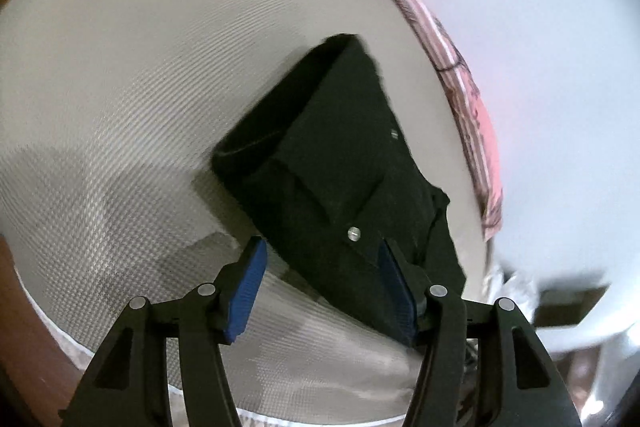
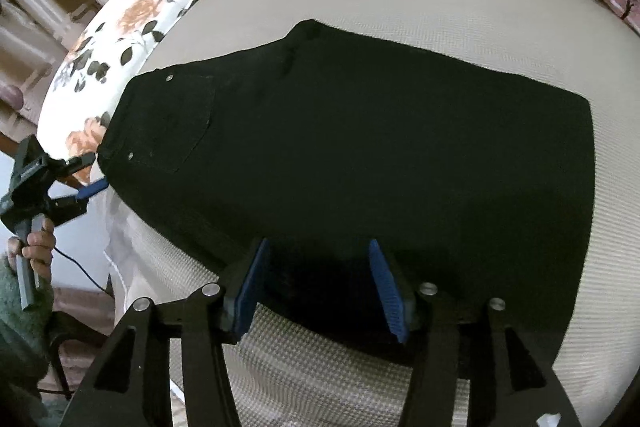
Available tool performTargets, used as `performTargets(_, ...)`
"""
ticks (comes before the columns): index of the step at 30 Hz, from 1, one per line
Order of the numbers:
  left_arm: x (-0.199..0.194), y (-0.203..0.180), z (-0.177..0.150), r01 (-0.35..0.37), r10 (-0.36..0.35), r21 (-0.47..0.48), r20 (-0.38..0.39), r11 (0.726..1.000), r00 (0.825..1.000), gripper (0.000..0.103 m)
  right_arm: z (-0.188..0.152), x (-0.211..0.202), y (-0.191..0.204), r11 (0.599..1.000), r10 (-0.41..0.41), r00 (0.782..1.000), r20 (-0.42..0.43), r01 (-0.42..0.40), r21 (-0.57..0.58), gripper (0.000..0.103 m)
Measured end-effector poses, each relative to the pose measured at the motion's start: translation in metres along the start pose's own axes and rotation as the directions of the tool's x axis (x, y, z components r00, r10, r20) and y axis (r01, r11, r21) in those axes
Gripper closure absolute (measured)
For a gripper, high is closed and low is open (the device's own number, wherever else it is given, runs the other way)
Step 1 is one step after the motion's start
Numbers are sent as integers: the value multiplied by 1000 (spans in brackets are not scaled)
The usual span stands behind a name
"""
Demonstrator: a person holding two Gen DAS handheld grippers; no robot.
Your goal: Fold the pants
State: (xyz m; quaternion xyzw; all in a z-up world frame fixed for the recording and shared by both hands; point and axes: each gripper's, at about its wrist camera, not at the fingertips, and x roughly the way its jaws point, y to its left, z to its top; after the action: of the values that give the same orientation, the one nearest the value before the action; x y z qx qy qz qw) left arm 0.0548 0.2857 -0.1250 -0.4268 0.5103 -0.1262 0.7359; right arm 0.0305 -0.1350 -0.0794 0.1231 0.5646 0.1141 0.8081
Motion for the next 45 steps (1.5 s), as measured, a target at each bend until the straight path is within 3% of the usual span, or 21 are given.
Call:
performTargets(6,21,22,8,42,-45,-69,-31,997,999,44,5,4,0,999,-37,999,-10,37,24,53)
performTargets(11,24,29,16,105,-105,-57,-8,993,994,44,5,9,6,998,-55,998,-28,55,16,53)
performTargets(18,28,43,29,222,-221,-68,11,973,975,43,6,19,13,997,-68,996,-50,69,20,53)
performTargets(29,38,13,41,128,-135,103,57,986,989,44,12,18,15,998,-60,998,-28,61,23,51)
performTargets(30,39,10,41,112,-120,113,67,987,990,47,12,17,12,998,-57,998,-21,58,32,51)
performTargets(34,41,-4,37,-8,-8,171,92,985,996,71,14,7,1,996,-49,999,12,48,71,51)
performTargets(38,30,-38,41,-19,-4,212,107,977,994,78,17,-15,-17,992,-47,996,79,38,117,51)
performTargets(42,15,-90,32,81,-113,265,108,961,988,79,19,-45,-51,981,-66,986,156,36,189,50)
performTargets(45,11,-142,14,141,-183,353,88,925,979,79,17,-65,-75,971,-80,977,199,31,238,50)
